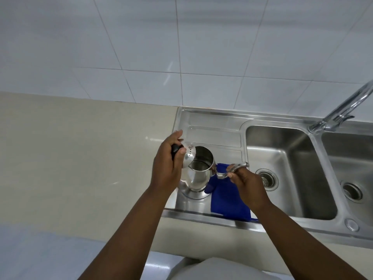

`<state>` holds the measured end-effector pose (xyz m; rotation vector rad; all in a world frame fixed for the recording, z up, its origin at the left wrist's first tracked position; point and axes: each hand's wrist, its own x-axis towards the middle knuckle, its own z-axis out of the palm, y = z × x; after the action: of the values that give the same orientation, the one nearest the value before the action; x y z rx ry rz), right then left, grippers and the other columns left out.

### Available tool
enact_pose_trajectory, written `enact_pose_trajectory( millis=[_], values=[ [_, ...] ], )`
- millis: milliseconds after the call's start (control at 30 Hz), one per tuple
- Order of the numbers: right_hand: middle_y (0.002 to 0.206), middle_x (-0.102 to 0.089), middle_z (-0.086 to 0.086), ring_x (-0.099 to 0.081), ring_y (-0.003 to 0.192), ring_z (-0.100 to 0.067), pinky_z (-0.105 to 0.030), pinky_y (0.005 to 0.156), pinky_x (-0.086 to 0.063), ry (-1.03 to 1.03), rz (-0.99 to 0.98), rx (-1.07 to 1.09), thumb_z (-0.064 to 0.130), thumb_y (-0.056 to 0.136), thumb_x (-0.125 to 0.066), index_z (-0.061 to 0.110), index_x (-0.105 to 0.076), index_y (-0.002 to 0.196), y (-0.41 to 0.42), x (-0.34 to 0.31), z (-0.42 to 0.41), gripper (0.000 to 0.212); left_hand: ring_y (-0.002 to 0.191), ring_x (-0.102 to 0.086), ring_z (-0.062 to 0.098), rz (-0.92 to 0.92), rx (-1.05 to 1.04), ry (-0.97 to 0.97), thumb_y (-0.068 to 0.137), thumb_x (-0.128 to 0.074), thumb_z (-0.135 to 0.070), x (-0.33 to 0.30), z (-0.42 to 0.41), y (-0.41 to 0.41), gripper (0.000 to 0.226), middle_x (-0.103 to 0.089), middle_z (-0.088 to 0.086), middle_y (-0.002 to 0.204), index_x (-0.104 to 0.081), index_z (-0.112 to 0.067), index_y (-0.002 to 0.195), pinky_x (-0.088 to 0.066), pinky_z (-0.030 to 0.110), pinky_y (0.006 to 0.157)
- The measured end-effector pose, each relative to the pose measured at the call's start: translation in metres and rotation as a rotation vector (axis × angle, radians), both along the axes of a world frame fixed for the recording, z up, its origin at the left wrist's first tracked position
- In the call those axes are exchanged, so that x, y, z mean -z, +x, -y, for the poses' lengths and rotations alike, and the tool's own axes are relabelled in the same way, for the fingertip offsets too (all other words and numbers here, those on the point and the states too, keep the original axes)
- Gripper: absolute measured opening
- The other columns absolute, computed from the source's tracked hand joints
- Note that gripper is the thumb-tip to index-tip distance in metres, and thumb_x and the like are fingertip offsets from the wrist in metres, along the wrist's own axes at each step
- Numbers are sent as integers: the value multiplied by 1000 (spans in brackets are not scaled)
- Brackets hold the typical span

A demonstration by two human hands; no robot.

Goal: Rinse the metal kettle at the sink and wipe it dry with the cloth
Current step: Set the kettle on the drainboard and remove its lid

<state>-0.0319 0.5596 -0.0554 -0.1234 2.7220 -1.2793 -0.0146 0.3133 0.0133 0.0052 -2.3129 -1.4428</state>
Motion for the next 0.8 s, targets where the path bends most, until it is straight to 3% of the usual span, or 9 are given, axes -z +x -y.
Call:
enact_pose_trajectory(
  millis=[100, 233, 333, 433, 567, 667, 800],
  values=[
    [95, -69, 7, -67, 88, -13, -19, 82, -48, -7, 4, 5, 23, 95, -59, 19, -66, 113, -1, 0, 0, 20, 111, -55, -4, -29, -131, -87, 92, -51, -27, 12, 40, 17, 38, -54, -27, 119, -57, -12, 126, -44, 16, 94],
    [94, -71, 3, -69, 88, -15, -33, 87, -54, -10, -8, 10, 23, 95, -60, 20, -66, 111, -1, 2, -2, 18, 114, -59, 7, 73, -258, -117, 93, -61, -22, 54, 88, 39, 32, -62, -16, 120, -60, -14, 124, -45, 26, 102],
    [95, -73, -2, -70, 89, -21, -40, 89, -56, -30, 11, 14, 21, 93, -61, 21, -67, 110, 0, 3, 1, 18, 113, -63, 17, 168, -240, -184, 92, -61, -20, 87, 108, 50, 34, -68, 0, 116, -59, -14, 126, -25, 35, 120],
    [93, -73, -3, -71, 87, -22, -42, 87, -57, -33, 19, 12, 27, 91, -61, 27, -65, 107, 0, 2, 2, 16, 113, -63, 17, 268, -201, -214, 92, -62, -18, 116, 119, 52, 37, -69, 1, 110, -56, -13, 129, -19, 41, 122],
    [90, -74, -4, -72, 85, -22, -44, 86, -58, -24, 13, 23, 29, 91, -60, 28, -65, 104, 1, -1, 3, 14, 138, -43, 29, 452, -173, -200, 93, -61, -19, 147, 131, 48, 43, -60, 10, 135, -51, -14, 135, -17, 23, 116],
    [89, -75, -5, -73, 84, -22, -47, 85, -58, 7, 6, 23, 25, 93, -60, 27, -66, 105, 2, -3, 4, 14, 139, -42, 28, 506, -168, -203, 93, -60, -18, 156, 133, 47, 44, -58, 12, 138, -51, -11, 136, -16, 18, 114],
    [90, -75, -3, -73, 83, -20, -48, 83, -60, 9, -7, 21, 37, 91, -57, 28, -66, 105, 2, -4, 5, 19, 139, -42, 26, 515, -168, -211, 93, -60, -18, 153, 132, 49, 47, -55, 12, 141, -49, -11, 138, -23, 21, 111]
  ],
)
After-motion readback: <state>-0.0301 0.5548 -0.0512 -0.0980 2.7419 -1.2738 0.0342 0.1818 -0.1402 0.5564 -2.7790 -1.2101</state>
